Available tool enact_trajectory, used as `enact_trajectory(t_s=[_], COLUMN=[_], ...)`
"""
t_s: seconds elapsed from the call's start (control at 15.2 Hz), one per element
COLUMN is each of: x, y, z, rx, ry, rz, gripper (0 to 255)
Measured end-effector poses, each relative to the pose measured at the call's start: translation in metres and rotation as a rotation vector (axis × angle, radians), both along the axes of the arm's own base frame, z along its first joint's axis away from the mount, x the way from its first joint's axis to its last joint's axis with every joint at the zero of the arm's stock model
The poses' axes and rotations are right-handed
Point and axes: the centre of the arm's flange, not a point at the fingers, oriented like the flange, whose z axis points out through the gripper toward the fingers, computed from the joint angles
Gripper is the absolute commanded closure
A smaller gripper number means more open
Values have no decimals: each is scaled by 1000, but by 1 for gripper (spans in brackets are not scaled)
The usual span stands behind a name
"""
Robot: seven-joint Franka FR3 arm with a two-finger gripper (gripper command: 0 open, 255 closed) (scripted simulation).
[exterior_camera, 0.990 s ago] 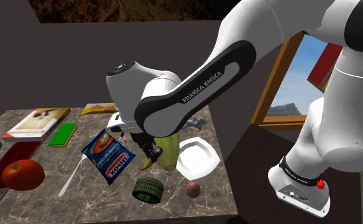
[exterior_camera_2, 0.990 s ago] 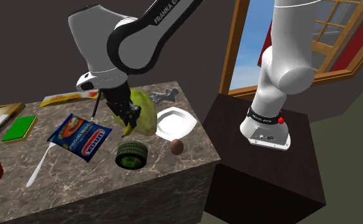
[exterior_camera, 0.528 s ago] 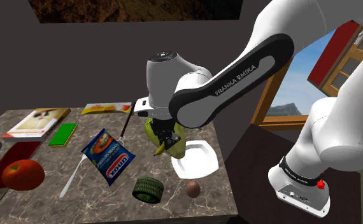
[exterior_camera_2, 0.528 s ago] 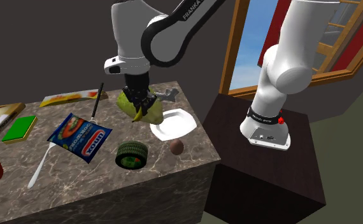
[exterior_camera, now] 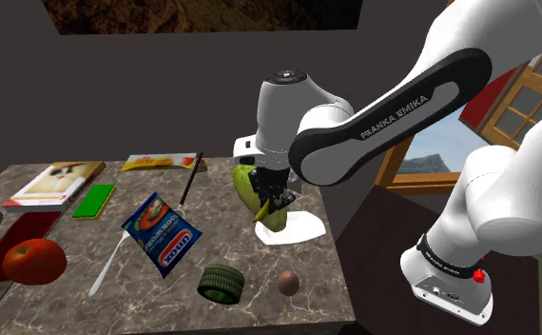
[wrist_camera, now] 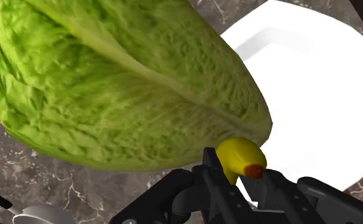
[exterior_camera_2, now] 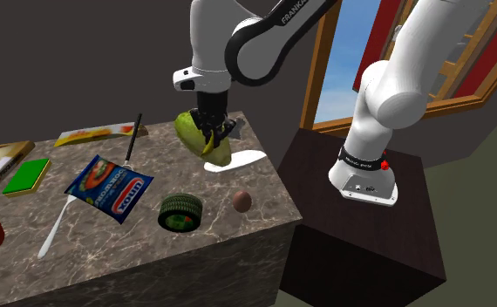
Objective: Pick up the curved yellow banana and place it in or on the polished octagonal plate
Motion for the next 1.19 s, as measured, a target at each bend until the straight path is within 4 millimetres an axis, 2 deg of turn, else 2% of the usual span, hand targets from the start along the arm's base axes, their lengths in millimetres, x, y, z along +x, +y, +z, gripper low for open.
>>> enact_trajectory(t_s=[0.07, 0.13, 0.26, 0.46, 0.53, 0.99, 1.19], x=[0, 0, 0, 4, 3, 4, 5], y=[-4, -3, 0, 20, 23, 29, 28], z=[0, 1, 5, 31, 33, 4, 1], rx=[2, 3, 1, -5, -7, -9, -9], ry=[-1, -4, 1, 17, 20, 25, 25], rz=[3, 4, 5, 10, 12, 12, 12], gripper=[255, 0, 0, 0, 0, 0, 0])
